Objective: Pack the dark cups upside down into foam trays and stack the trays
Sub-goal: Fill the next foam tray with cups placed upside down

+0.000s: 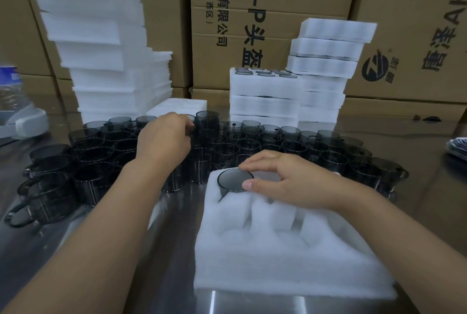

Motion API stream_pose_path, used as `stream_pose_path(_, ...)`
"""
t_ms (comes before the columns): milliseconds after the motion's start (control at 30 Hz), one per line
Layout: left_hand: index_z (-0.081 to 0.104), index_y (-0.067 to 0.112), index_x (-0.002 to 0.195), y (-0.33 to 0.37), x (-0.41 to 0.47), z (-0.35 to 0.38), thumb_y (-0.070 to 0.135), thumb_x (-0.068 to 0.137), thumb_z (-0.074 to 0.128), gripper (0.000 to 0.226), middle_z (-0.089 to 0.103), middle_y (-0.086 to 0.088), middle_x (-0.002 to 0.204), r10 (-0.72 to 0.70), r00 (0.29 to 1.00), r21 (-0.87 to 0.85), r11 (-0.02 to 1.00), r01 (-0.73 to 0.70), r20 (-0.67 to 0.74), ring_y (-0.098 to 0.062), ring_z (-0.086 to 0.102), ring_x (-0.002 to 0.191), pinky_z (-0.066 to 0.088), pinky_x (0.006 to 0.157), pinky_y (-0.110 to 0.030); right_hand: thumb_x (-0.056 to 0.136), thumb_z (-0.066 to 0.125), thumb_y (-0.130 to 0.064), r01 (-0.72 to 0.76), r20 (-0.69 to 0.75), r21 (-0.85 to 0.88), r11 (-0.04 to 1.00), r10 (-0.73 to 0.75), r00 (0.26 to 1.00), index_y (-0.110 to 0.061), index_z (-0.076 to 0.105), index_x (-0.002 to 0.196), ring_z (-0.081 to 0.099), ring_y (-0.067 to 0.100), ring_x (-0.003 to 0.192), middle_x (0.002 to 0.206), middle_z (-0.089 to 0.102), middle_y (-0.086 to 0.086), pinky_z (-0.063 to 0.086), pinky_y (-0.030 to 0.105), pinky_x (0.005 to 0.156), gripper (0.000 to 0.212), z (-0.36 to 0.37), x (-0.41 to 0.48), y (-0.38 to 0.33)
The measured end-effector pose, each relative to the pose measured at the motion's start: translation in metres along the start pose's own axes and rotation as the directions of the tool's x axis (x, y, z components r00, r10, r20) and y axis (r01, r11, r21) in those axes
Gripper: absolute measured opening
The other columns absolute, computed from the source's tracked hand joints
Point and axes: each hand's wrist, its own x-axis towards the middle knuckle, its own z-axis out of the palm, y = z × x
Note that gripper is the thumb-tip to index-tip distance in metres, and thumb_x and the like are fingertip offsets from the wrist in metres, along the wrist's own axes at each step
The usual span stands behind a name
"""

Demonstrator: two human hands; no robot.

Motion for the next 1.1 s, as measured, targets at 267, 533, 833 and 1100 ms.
stream_pose_path(267,0.069,0.020,0.103,0.037,-0.014,-0.003,0.016,0.081,0.071,0.023,0.051,0.019,0.075,0.171,0.959,-0.368,0.897,-0.246,-0.225,-0.005,0.051,0.066,0.039,0.065,-0.026,0.089,0.061,-0.039,0.099,-0.435,0.373,0.923,0.079,0.897,-0.041,0.066,0.091,0.062,-0.007,0.094,0.102,0.067,-0.019,0.047,0.013,0.085,0.006,-0.006,0.007,0.001)
stream_pose_path(533,0.070,0.014,0.102,0.066,-0.035,0.010,0.009,0.079,0.073,0.024,0.059,0.012,0.084,0.398,0.891,-0.542,0.709,-0.451,-0.220,-0.011,0.057,0.069,0.052,0.072,-0.038,0.091,0.058,-0.045,-0.013,-0.231,0.860,0.509,0.414,0.880,-0.020,0.062,0.112,0.070,0.024,0.093,0.117,0.065,0.004,0.057,0.034,0.076,0.033,-0.018,0.013,0.010)
stream_pose_path(833,0.069,0.014,0.100,0.072,-0.044,0.015,0.005,0.081,0.068,0.020,0.061,0.005,0.099,0.541,0.821,-0.446,0.699,-0.559,-0.182,-0.007,0.050,0.073,0.051,0.065,-0.036,0.090,0.063,-0.021,0.036,-0.236,0.888,0.459,0.387,0.891,-0.003,0.063,0.108,0.072,0.024,0.075,0.098,0.069,0.011,0.058,0.029,0.067,0.025,-0.019,0.009,0.016)
stream_pose_path(1100,0.038,0.040,0.134,0.069,-0.042,0.017,0.037,0.071,0.070,0.071,0.032,0.019,0.120,0.463,0.876,-0.573,0.684,-0.451,-0.138,-0.001,0.051,0.084,0.049,0.064,-0.026,0.090,0.062,-0.024,0.020,-0.263,0.847,0.532,0.385,0.885,-0.007,0.068,0.100,0.069,0.016,0.065,0.081,0.074,0.001,0.054,0.023,0.060,0.021,-0.018,0.009,0.016)
